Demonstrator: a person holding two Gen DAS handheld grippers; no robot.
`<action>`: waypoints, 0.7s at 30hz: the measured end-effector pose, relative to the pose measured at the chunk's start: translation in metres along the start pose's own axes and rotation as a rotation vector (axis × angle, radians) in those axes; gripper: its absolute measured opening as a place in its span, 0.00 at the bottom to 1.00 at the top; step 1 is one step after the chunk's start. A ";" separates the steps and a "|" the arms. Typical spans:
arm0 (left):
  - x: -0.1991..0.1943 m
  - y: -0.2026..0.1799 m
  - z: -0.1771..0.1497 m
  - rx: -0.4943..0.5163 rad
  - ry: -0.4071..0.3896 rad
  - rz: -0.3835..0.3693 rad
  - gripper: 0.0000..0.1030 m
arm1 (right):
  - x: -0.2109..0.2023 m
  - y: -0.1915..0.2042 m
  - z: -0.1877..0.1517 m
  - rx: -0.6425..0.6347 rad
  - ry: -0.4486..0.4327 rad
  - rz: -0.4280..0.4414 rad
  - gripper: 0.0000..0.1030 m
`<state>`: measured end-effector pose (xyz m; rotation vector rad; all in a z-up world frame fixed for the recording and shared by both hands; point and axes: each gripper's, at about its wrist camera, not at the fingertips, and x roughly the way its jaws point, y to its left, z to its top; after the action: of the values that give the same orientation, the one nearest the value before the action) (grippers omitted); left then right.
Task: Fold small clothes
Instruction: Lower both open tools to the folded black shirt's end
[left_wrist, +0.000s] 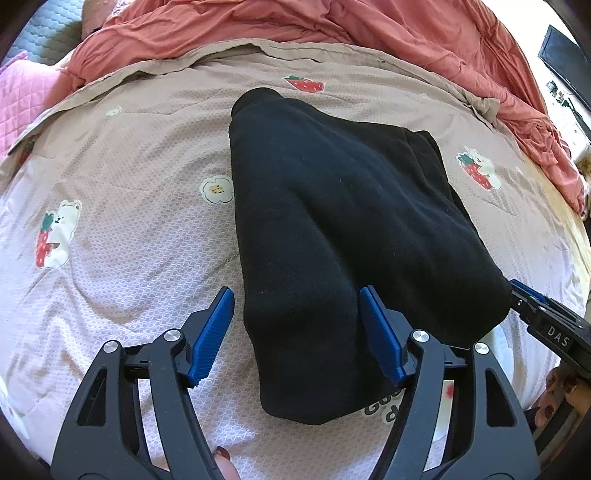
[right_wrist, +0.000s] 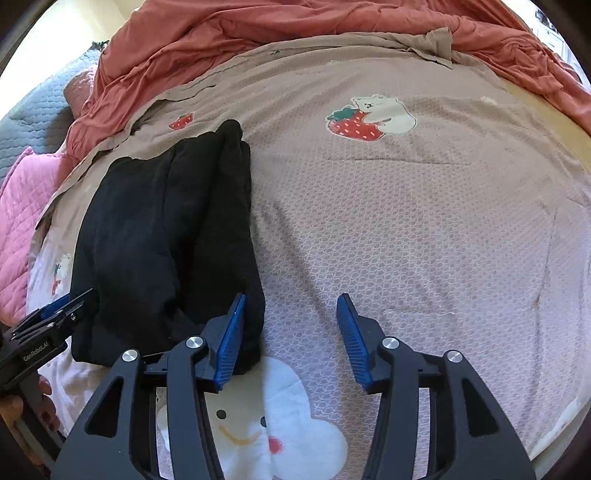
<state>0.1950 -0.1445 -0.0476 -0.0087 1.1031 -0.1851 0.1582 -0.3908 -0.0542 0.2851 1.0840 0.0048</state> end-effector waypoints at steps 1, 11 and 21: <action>0.000 0.000 0.000 0.000 0.000 0.001 0.61 | -0.001 -0.001 0.000 0.000 -0.003 0.003 0.46; 0.000 0.002 0.000 -0.012 0.001 -0.002 0.65 | -0.009 -0.004 0.005 0.015 -0.040 -0.019 0.62; -0.005 0.004 -0.001 -0.014 -0.014 0.002 0.66 | -0.025 -0.029 0.009 0.159 -0.125 -0.016 0.69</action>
<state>0.1927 -0.1398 -0.0442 -0.0212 1.0908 -0.1751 0.1502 -0.4245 -0.0358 0.4139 0.9640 -0.1128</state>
